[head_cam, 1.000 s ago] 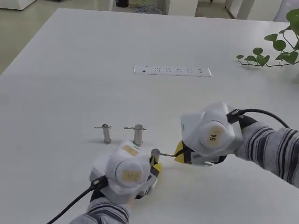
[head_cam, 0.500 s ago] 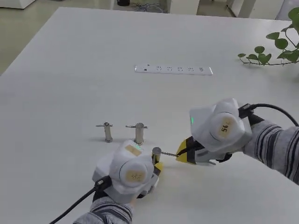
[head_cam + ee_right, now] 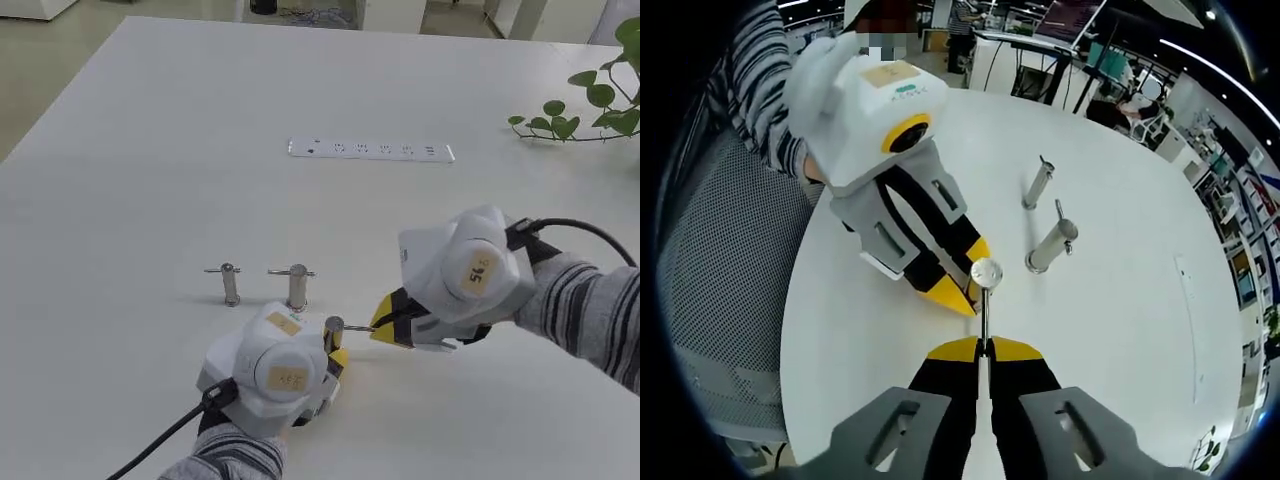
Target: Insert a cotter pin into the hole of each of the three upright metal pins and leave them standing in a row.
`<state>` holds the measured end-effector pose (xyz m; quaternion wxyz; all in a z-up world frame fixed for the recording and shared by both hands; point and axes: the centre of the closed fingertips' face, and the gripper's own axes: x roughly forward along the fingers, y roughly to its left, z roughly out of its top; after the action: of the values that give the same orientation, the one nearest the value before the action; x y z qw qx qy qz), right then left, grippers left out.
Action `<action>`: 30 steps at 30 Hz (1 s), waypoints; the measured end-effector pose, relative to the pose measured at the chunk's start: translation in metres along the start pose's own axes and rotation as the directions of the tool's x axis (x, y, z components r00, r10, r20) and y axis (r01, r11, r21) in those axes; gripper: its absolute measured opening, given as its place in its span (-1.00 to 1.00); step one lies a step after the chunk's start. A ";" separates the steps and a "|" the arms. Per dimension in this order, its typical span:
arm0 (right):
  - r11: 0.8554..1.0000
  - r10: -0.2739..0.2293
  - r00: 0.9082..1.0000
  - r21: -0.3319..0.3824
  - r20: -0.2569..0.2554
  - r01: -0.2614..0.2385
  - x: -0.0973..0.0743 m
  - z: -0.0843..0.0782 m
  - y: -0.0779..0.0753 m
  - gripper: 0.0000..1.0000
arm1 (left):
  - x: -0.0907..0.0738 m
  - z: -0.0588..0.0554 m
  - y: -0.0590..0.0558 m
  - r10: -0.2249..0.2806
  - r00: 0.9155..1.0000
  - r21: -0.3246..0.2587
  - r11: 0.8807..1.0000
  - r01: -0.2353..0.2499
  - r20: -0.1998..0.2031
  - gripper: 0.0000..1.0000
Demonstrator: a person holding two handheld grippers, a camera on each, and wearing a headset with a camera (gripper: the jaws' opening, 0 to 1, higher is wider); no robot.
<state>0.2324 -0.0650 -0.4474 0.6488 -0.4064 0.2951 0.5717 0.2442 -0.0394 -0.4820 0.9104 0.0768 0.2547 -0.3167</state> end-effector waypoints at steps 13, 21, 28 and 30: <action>0.999 -0.006 1.000 -0.051 0.000 0.006 0.008 0.017 0.001 -1.00 | -0.001 -0.001 0.000 0.010 1.000 -0.014 1.000 -0.010 0.003 -0.81; 0.997 -0.030 1.000 -0.065 0.006 0.030 0.014 0.027 0.001 -1.00 | -0.001 -0.002 0.000 0.017 1.000 -0.024 1.000 -0.017 0.006 -0.82; 0.999 -0.030 0.999 -0.034 0.037 0.031 0.013 0.031 0.003 -0.85 | -0.001 -0.002 0.000 0.019 1.000 -0.025 1.000 -0.019 0.006 -0.81; 0.999 -0.037 0.998 -0.011 0.044 0.037 0.010 0.031 0.001 -0.82 | -0.002 -0.002 0.000 0.020 1.000 -0.025 0.999 -0.020 0.005 -0.81</action>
<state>0.2307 -0.0330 -0.4407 0.6632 -0.4029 0.2699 0.5702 0.2424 -0.0379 -0.4829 0.9152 0.0673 0.2552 -0.3046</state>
